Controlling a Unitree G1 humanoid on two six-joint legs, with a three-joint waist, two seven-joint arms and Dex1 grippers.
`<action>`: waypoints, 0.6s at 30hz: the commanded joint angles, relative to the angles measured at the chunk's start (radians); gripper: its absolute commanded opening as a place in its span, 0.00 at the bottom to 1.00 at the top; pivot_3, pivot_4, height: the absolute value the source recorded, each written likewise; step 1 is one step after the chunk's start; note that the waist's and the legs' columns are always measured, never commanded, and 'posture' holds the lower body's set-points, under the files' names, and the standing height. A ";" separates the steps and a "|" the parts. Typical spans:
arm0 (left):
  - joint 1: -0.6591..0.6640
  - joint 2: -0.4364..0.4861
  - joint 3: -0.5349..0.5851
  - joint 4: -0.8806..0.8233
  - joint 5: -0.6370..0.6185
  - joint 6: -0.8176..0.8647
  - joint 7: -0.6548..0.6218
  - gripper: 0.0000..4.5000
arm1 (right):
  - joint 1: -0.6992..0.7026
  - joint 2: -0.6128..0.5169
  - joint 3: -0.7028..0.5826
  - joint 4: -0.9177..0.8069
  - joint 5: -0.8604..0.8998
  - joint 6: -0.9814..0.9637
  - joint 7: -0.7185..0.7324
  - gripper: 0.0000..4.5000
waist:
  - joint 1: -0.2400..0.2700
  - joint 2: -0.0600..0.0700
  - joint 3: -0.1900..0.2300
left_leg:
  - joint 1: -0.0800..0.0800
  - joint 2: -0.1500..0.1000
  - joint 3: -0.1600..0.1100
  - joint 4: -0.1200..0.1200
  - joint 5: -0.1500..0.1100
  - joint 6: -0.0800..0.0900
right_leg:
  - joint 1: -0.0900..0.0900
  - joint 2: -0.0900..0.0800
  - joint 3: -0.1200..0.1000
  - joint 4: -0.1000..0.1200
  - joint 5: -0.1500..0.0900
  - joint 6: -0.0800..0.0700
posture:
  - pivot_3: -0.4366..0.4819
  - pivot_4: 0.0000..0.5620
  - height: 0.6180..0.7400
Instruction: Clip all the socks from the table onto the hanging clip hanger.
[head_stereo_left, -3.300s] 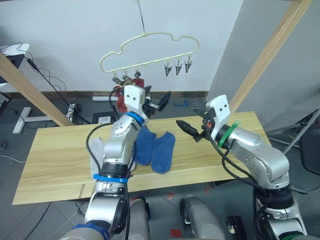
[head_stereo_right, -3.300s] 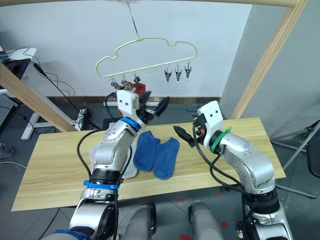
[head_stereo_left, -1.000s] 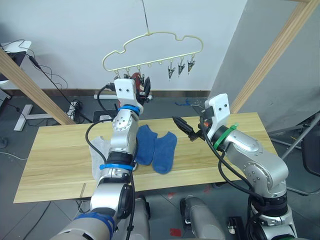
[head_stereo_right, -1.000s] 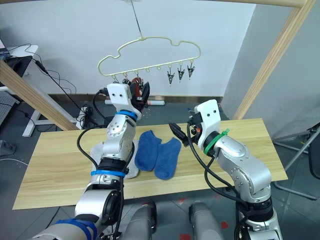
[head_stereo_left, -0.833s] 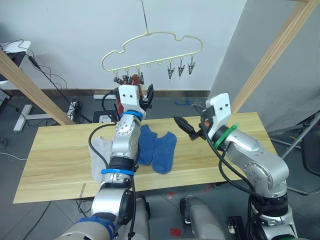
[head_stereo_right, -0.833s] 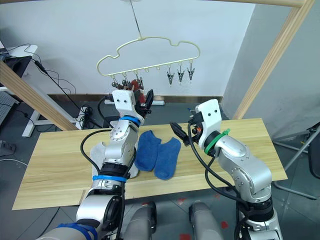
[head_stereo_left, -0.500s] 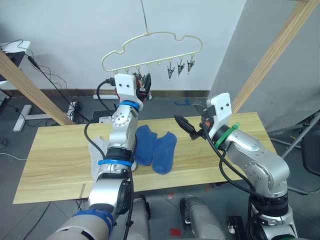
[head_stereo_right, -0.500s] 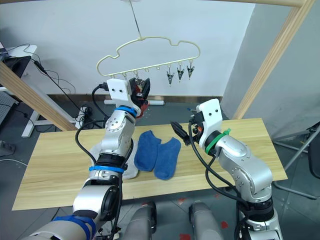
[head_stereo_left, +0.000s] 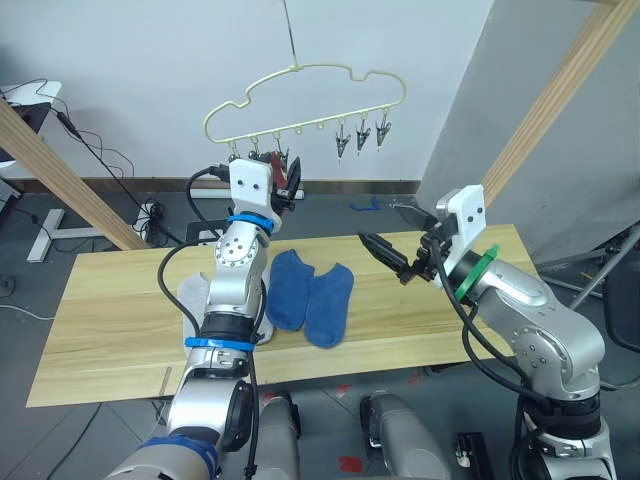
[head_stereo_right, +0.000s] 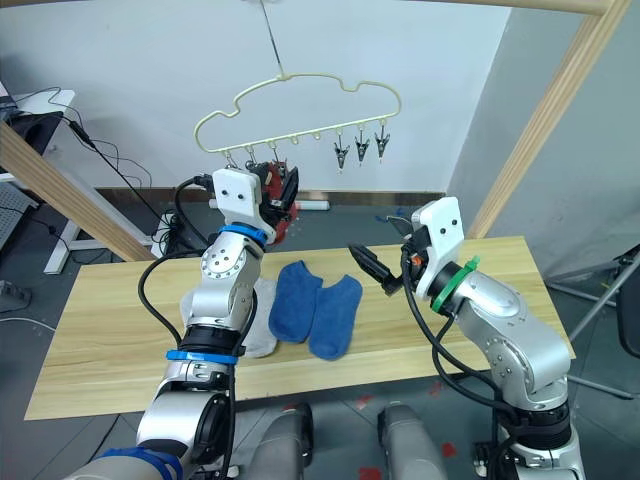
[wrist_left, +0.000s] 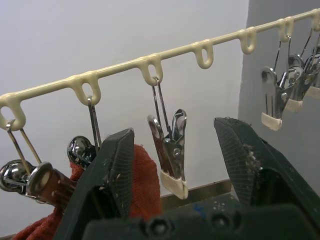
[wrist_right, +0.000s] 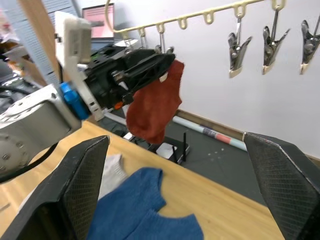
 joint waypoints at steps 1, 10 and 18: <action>-0.013 -0.008 0.001 -0.040 0.000 -0.007 0.015 0.62 | -0.014 -0.005 -0.012 -0.023 0.016 -0.039 0.016 1.00 | 0.000 0.000 0.000 | 0.000 0.000 0.000 0.000 0.000 0.000 | 0.000 0.000 0.000 0.000 0.000 0.000 | 0.29 0.45 1.00; -0.033 -0.024 0.003 -0.014 -0.003 -0.022 0.018 0.29 | -0.024 -0.003 -0.011 -0.015 0.013 -0.041 0.004 1.00 | 0.001 0.000 0.000 | 0.000 0.000 0.000 0.000 0.000 0.000 | 0.000 0.000 0.000 0.000 0.000 0.000 | 0.29 0.45 1.00; -0.033 -0.034 0.003 -0.015 -0.002 -0.020 0.025 0.29 | -0.026 -0.005 -0.022 -0.016 0.018 -0.038 -0.004 1.00 | 0.000 0.000 0.000 | 0.000 0.000 0.000 0.000 0.000 0.000 | 0.000 0.000 0.000 0.000 0.000 0.000 | 0.28 0.46 1.00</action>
